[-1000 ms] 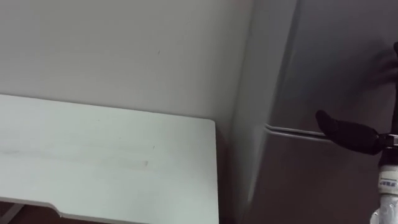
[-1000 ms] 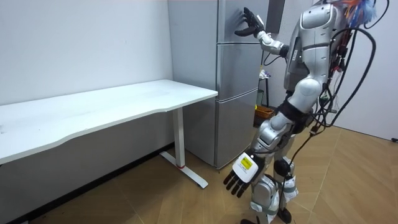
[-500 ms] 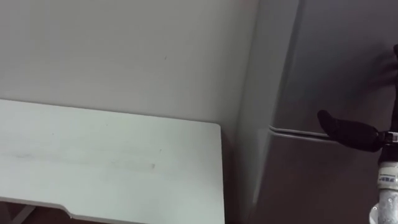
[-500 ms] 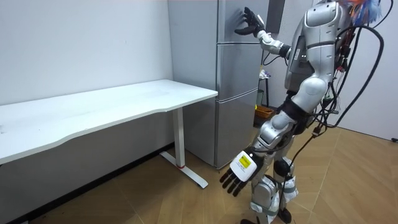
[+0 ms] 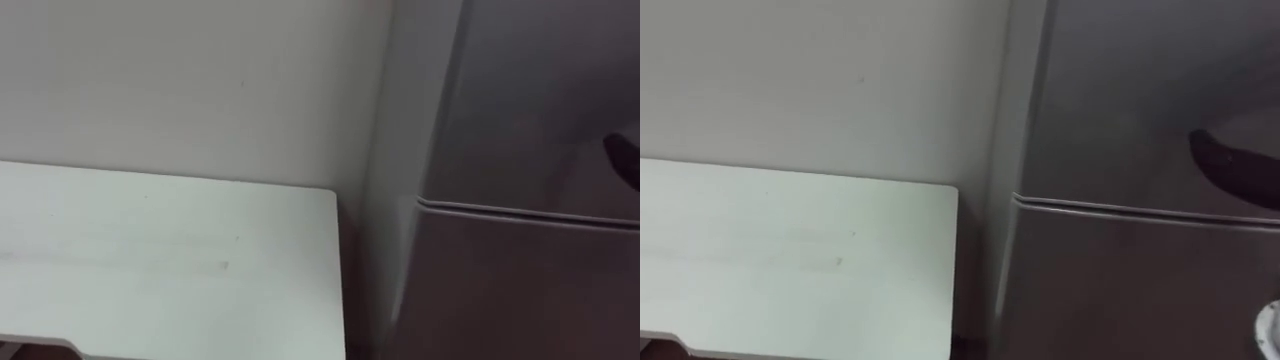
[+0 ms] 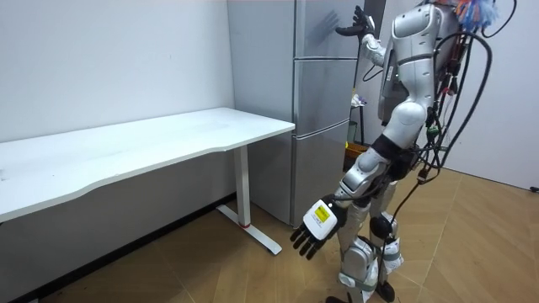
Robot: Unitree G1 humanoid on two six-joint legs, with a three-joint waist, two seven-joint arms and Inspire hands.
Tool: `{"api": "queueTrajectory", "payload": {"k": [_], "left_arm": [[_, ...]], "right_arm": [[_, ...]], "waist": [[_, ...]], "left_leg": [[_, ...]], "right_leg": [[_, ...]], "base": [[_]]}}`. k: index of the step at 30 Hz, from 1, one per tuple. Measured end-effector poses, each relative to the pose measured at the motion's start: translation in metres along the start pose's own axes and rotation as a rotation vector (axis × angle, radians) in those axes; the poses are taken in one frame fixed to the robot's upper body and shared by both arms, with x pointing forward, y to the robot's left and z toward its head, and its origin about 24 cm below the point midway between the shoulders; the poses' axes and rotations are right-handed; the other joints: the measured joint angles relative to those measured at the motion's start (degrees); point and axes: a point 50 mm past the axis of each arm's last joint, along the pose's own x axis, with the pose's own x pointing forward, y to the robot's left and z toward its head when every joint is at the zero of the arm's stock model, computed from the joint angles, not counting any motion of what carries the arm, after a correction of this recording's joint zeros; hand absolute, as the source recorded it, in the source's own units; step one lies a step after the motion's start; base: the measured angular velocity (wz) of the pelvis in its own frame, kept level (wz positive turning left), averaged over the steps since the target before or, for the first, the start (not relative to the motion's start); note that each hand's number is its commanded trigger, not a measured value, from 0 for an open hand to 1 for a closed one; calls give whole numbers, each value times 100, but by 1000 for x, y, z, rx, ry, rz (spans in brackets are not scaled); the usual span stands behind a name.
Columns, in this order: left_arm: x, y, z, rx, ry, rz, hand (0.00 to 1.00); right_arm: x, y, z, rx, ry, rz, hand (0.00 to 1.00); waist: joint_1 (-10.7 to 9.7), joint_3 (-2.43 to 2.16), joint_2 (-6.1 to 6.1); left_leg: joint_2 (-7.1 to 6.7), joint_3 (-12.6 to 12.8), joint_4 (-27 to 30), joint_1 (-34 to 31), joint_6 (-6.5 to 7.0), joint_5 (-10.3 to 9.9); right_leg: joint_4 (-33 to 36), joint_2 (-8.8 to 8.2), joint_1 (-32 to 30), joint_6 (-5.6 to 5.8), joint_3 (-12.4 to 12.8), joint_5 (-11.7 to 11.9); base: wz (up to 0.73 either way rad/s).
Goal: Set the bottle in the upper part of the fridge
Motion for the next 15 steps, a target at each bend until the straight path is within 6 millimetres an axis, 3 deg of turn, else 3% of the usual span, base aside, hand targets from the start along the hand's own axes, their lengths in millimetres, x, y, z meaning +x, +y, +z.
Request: {"api": "queueTrajectory", "payload": {"k": [2,10,15], "left_arm": [[0,0,-2,-10,1,6,0],[0,0,-5,-30,6,10,0],[0,4,-8,-50,14,27,0]], "right_arm": [[3,-6,1,-4,-4,-25,0],[14,-27,9,-12,-39,-137,0],[20,-53,13,-32,-53,-247,0]], "waist": [[-86,21,13],[-367,18,32],[-394,-13,-47]], "left_leg": [[5,10,0,-19,-4,-2],[7,45,-37,-60,-11,-10],[14,83,-62,23,-15,-13]], "right_leg": [[10,0,-33,-1,-8,-1],[16,2,-128,0,8,-6],[3,6,-106,-4,31,-17]], "base": [[-2],[-2],[-3]]}}
